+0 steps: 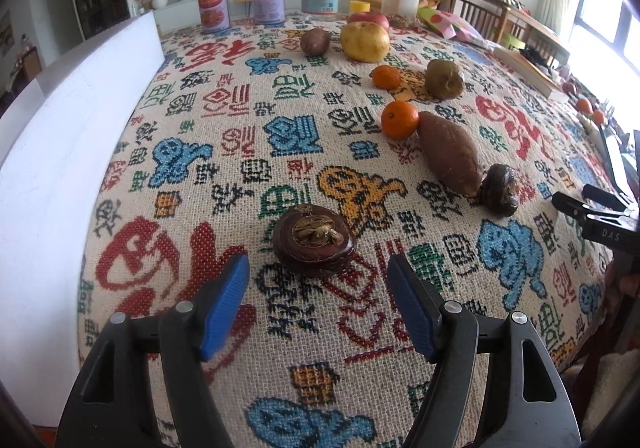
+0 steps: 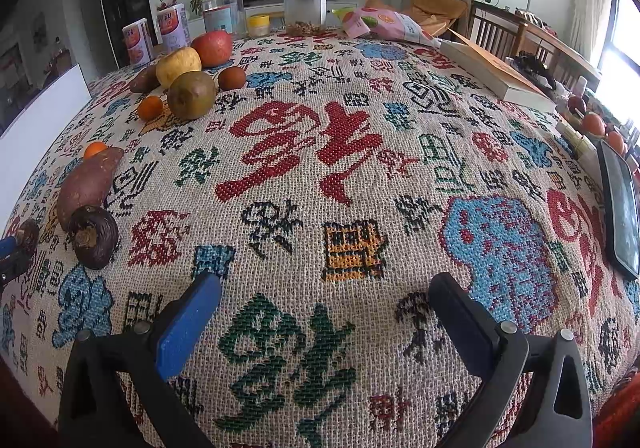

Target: Organize fruits

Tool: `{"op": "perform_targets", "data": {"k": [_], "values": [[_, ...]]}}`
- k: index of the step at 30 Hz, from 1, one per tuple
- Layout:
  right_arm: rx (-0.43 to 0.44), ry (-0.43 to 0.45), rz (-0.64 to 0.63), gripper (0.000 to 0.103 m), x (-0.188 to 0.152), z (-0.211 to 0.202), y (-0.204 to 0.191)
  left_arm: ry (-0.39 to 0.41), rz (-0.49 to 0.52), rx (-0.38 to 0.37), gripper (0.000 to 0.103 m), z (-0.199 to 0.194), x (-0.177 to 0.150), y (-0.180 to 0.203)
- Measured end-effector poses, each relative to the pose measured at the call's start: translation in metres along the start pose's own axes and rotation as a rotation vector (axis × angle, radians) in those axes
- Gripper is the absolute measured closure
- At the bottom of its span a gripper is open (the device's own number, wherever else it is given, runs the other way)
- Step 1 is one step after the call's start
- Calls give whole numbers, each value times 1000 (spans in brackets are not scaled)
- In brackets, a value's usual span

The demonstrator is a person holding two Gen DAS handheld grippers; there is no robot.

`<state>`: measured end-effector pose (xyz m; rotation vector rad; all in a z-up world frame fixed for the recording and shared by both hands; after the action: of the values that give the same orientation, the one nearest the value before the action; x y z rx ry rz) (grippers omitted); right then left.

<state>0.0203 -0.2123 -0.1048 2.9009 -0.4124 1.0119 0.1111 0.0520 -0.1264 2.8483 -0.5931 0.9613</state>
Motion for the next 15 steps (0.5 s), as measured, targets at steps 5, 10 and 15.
{"op": "perform_targets", "data": {"k": [5, 10, 15], "values": [[19, -16, 1, 0, 1, 0, 0, -3, 48, 18, 35, 11, 10, 8], [292, -103, 152, 3, 30, -18, -20, 7, -23, 19, 58, 15, 7, -6], [544, -307, 19, 17, 58, -30, -133, 26, -97, 19, 58, 4, 3, -18]]}}
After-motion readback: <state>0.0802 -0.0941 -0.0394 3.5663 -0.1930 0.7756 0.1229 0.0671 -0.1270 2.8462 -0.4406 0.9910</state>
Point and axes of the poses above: each gripper's, at about its wrist camera, not at the fingertips, and z roughly the way its jaws point, y to its right, x to its top, the point moved 8 cm from there along z, roughly the way its jaws point, and after that the axes turned 8 degrees about z, right-handed, at the moved point
